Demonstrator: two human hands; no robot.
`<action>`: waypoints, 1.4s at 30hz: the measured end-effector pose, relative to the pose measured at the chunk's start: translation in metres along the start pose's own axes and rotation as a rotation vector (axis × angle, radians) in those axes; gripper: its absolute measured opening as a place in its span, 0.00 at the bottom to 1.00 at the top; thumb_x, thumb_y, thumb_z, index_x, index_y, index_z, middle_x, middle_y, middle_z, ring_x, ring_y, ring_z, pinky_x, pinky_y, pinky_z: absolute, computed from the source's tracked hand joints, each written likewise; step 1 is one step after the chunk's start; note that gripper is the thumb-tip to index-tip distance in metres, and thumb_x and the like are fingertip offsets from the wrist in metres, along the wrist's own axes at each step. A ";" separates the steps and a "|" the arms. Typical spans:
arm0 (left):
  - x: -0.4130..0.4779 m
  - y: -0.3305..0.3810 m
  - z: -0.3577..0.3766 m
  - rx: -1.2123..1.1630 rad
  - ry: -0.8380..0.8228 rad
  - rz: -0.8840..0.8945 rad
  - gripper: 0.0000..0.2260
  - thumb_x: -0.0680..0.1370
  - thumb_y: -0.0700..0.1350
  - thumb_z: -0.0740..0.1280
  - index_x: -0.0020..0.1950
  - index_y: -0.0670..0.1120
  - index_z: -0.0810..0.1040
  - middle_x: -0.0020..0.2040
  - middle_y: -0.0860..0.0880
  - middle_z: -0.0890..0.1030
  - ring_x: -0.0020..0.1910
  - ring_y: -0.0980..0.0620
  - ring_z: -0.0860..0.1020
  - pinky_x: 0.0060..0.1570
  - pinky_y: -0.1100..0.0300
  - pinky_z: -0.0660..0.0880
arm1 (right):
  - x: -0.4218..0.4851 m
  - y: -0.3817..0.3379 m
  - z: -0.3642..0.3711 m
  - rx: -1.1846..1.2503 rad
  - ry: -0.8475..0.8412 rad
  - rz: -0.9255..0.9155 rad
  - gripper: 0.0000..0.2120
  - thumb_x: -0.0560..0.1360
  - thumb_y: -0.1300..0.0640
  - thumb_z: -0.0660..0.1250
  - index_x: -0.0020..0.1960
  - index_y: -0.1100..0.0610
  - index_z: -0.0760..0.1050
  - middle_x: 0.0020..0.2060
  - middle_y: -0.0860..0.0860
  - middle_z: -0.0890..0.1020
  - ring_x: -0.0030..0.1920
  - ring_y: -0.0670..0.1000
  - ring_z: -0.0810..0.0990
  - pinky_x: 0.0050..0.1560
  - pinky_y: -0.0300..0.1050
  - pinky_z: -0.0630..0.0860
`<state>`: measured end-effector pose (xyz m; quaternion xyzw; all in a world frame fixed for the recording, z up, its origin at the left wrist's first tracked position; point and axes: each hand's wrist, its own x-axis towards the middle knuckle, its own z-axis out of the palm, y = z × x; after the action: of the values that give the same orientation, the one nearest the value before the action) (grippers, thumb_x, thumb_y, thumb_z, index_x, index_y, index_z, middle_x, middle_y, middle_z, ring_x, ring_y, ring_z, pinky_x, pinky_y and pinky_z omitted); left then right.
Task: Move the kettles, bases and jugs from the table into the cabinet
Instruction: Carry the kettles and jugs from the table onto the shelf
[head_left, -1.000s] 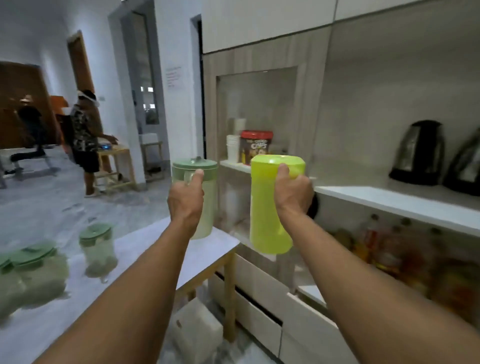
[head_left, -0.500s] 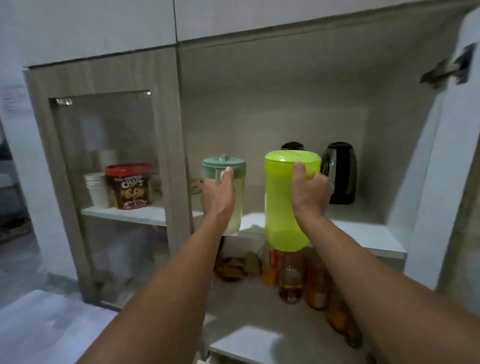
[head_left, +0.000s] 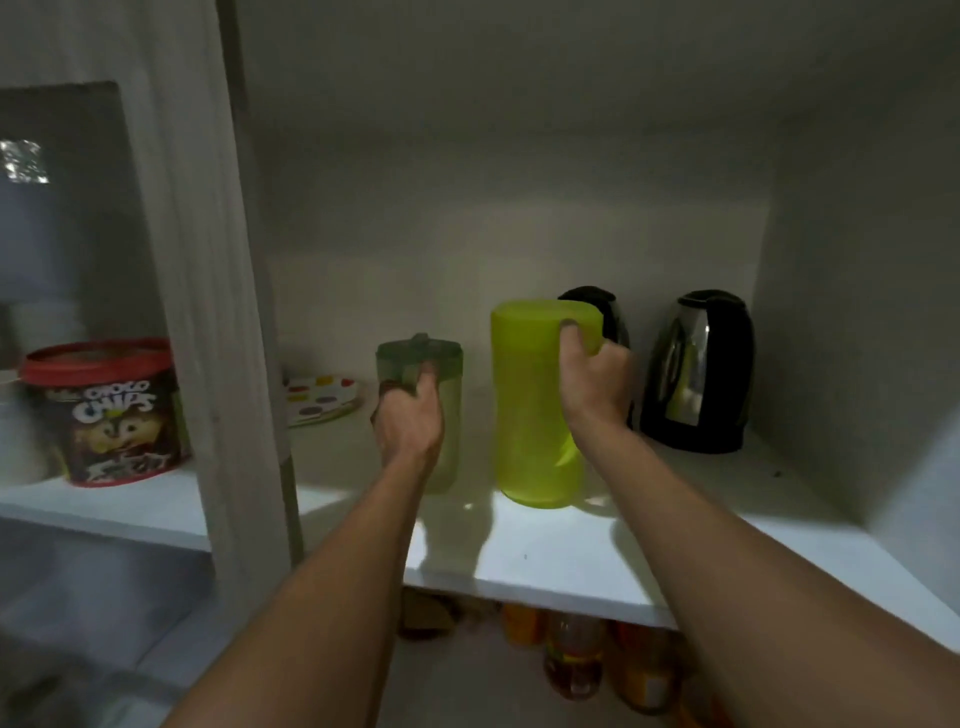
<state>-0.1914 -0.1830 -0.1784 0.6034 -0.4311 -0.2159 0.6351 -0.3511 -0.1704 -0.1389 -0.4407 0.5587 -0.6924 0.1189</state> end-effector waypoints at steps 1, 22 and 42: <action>0.017 -0.001 0.007 0.030 -0.006 -0.016 0.25 0.79 0.60 0.58 0.59 0.39 0.76 0.56 0.35 0.81 0.55 0.36 0.79 0.55 0.50 0.75 | 0.012 0.004 0.014 0.026 -0.017 0.020 0.21 0.75 0.44 0.67 0.44 0.63 0.82 0.44 0.62 0.85 0.47 0.62 0.83 0.43 0.48 0.72; 0.195 -0.044 0.117 0.099 -0.021 0.021 0.23 0.82 0.56 0.57 0.65 0.37 0.70 0.62 0.36 0.77 0.60 0.37 0.76 0.56 0.51 0.71 | 0.122 0.091 0.197 0.096 -0.190 0.190 0.22 0.69 0.40 0.75 0.38 0.58 0.73 0.34 0.52 0.77 0.41 0.54 0.79 0.41 0.45 0.71; 0.190 -0.036 0.109 0.386 -0.100 -0.164 0.53 0.68 0.62 0.73 0.76 0.34 0.48 0.74 0.34 0.59 0.73 0.34 0.60 0.68 0.44 0.63 | 0.126 0.100 0.190 -0.096 -0.323 0.198 0.36 0.71 0.43 0.74 0.68 0.64 0.65 0.63 0.63 0.76 0.63 0.63 0.76 0.54 0.51 0.73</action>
<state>-0.1684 -0.4035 -0.1693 0.7355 -0.4449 -0.2097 0.4659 -0.3164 -0.4152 -0.1691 -0.4942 0.6054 -0.5703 0.2532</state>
